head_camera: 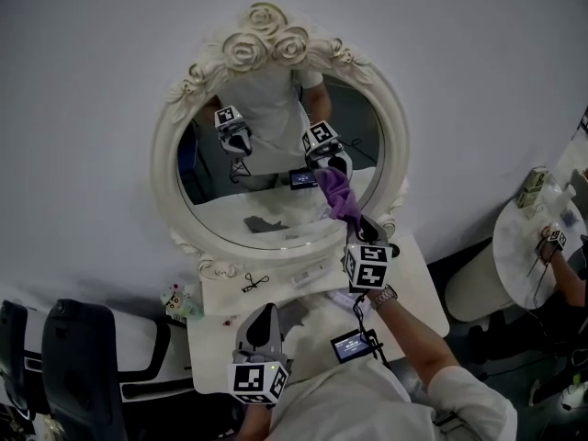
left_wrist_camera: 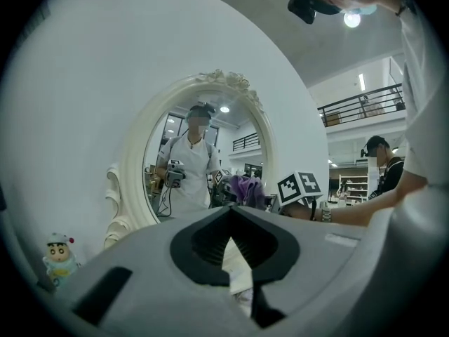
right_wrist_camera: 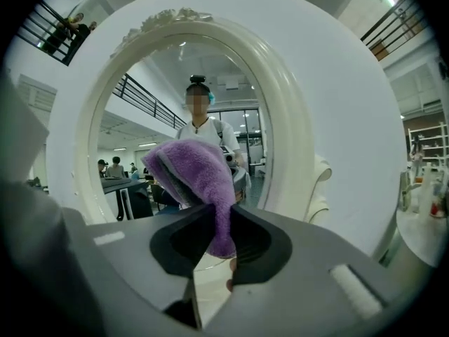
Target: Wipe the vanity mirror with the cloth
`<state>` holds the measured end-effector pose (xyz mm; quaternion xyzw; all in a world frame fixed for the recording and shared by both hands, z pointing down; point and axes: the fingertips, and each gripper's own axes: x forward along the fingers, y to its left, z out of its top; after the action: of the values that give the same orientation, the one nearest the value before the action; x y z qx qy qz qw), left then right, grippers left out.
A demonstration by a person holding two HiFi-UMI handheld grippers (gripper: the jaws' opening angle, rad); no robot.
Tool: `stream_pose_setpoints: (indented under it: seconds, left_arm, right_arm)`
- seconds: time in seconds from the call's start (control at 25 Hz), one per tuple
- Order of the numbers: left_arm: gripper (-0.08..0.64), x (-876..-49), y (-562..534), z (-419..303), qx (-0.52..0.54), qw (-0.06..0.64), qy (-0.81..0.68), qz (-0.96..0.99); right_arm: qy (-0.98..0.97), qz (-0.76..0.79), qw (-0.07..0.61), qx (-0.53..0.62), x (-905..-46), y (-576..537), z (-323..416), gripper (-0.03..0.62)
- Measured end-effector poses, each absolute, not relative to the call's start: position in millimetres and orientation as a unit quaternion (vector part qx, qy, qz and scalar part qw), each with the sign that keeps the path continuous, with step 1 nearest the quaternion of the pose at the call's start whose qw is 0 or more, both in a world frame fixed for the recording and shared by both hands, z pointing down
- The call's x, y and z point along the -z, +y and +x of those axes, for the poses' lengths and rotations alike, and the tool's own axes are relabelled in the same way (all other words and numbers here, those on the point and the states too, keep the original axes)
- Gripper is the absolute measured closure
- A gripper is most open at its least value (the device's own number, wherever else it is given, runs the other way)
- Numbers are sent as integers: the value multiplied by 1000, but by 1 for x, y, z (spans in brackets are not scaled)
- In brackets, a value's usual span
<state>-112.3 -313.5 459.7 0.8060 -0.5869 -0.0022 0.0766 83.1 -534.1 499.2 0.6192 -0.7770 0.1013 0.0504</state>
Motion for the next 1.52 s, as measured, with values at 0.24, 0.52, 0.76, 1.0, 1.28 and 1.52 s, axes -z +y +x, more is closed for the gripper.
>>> stream_pose_setpoints:
  seconds: [0.24, 0.52, 0.76, 1.0, 1.28, 1.52]
  left_arm:
    - [561, -458, -292, -134, 6, 73, -617, 784]
    - [561, -460, -255, -181, 11, 74, -691, 719]
    - [561, -465, -223, -218, 4, 80, -745, 662]
    - [561, -472, -203, -232, -14, 92, -780, 618]
    - [560, -486, -204, -227, -31, 114, -786, 607]
    - [561, -494, -229, -207, -43, 119, -757, 641]
  right_arm:
    - [-833, 544, 58, -82, -498, -506, 2, 517]
    - [-893, 436, 88, -77, -517, -478, -105, 517]
    - [-911, 389, 104, -90, -538, -469, -164, 517]
    - [-912, 374, 118, -117, -566, -482, -188, 517]
    - [-897, 404, 132, -122, -598, -512, -161, 517]
    - [-882, 431, 155, -113, -622, -523, -125, 515]
